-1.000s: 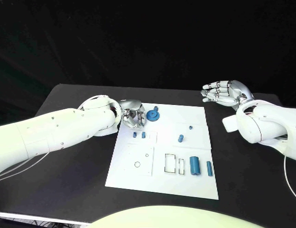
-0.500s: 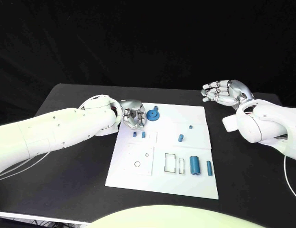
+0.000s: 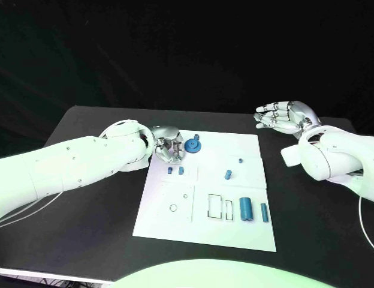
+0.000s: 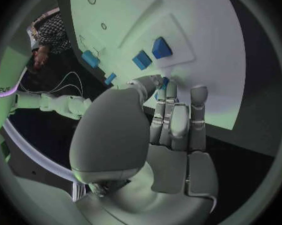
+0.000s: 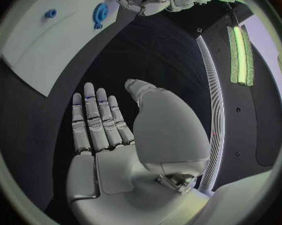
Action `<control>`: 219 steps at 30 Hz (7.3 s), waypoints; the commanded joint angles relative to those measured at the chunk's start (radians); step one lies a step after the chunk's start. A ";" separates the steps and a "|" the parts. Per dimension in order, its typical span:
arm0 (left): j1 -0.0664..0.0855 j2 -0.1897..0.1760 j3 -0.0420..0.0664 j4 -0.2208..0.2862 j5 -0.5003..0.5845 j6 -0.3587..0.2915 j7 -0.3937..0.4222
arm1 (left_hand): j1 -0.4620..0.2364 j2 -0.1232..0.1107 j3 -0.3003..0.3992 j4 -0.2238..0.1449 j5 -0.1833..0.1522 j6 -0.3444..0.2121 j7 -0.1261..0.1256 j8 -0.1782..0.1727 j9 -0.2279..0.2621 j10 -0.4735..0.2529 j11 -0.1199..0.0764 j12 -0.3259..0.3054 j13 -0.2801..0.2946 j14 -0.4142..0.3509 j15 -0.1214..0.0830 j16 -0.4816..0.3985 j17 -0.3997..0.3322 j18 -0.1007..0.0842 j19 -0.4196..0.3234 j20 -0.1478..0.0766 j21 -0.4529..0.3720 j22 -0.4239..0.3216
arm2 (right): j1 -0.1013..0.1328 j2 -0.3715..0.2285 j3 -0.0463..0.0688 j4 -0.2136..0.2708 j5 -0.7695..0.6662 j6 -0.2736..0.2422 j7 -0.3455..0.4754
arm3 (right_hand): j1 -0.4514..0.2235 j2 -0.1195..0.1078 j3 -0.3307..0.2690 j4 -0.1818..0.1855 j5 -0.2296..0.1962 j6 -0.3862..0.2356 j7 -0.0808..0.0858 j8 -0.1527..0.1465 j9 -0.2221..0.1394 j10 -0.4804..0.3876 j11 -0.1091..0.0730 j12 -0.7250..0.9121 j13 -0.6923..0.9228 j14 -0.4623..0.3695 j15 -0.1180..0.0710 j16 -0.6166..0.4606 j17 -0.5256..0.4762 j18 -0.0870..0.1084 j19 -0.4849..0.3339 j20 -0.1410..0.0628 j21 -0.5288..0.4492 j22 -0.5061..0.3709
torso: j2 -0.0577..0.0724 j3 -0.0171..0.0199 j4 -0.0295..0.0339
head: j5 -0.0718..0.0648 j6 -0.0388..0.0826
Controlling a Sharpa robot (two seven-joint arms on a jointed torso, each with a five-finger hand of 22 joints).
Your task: Assemble the parts on the task board
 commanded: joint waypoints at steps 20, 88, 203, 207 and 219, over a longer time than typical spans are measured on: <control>-0.003 0.000 -0.004 -0.003 0.019 0.011 -0.011 | -0.028 -0.004 0.000 0.005 0.001 -0.072 0.023 -0.067 -0.012 -0.059 0.029 -0.032 0.004 -0.041 0.017 -0.008 -0.059 0.005 -0.055 0.007 -0.044 -0.060 | 0.000 -0.001 0.000 -0.001 -0.003 0.014 0.010 | 0.003 0.009 -0.006 0.001 0.001 0.010 0.085 0.001 -0.002 0.003 0.000 0.006 -0.002 0.006 0.002 -0.006 -0.003 0.010 -0.002 0.001 0.002 -0.003 | 0.000 -0.0001 0.0001 | 0.001 0.004; 0.002 -0.225 0.034 0.092 1.117 -0.063 0.412 | -0.034 0.003 -0.142 0.028 0.005 -0.133 0.073 -0.176 -0.068 -0.182 0.108 -0.177 -0.111 -0.484 0.101 -0.564 -0.701 0.012 -0.257 0.101 -0.469 -0.327 | -0.023 0.030 -0.002 -0.006 -1.095 0.330 -0.292 | 0.039 -0.047 0.062 -0.223 0.001 0.288 -0.015 -0.113 -0.061 0.325 -0.111 -0.268 0.000 0.480 -0.155 0.596 0.387 0.009 0.442 -0.195 0.493 0.280 | 0.001 -0.0027 0.0013 | -0.086 0.024; 0.001 -0.244 0.033 0.174 1.085 -0.081 0.455 | 0.074 0.037 -0.268 0.108 0.009 -0.118 0.098 -0.179 -0.091 -0.154 0.119 -0.238 -0.127 -0.550 0.123 -0.662 -0.758 0.012 -0.160 0.118 -0.709 -0.493 | -0.109 0.107 -0.016 0.024 -1.350 0.196 -0.427 | 0.037 -0.015 0.256 -0.301 0.001 0.431 -0.076 -0.046 0.088 0.535 -0.173 -0.310 0.060 0.505 -0.205 1.237 0.930 -0.049 0.615 -0.226 1.014 0.812 | 0.000 -0.0001 -0.0001 | -0.089 0.003; 0.001 -0.244 0.033 0.172 1.085 -0.082 0.455 | 0.076 0.037 -0.267 0.107 0.009 -0.119 0.098 -0.180 -0.091 -0.155 0.119 -0.239 -0.127 -0.550 0.124 -0.662 -0.758 0.012 -0.159 0.118 -0.709 -0.493 | -0.108 0.099 -0.014 0.032 -1.348 0.182 -0.425 | 0.037 -0.016 0.256 -0.301 0.001 0.431 -0.076 -0.046 0.088 0.535 -0.173 -0.310 0.061 0.505 -0.205 1.238 0.931 -0.049 0.615 -0.227 1.014 0.812 | 0.000 0.0002 -0.0003 | -0.089 0.006; 0.001 -0.241 0.033 0.165 1.085 -0.078 0.455 | 0.077 0.037 -0.266 0.107 0.009 -0.120 0.099 -0.180 -0.092 -0.157 0.120 -0.240 -0.127 -0.550 0.124 -0.662 -0.758 0.011 -0.159 0.118 -0.709 -0.493 | -0.092 0.074 -0.008 0.058 -1.310 0.169 -0.407 | 0.036 -0.016 0.259 -0.301 0.001 0.431 -0.076 -0.046 0.090 0.535 -0.173 -0.311 0.062 0.506 -0.205 1.240 0.934 -0.050 0.616 -0.227 1.017 0.815 | 0.000 0.0000 0.0005 | -0.090 0.006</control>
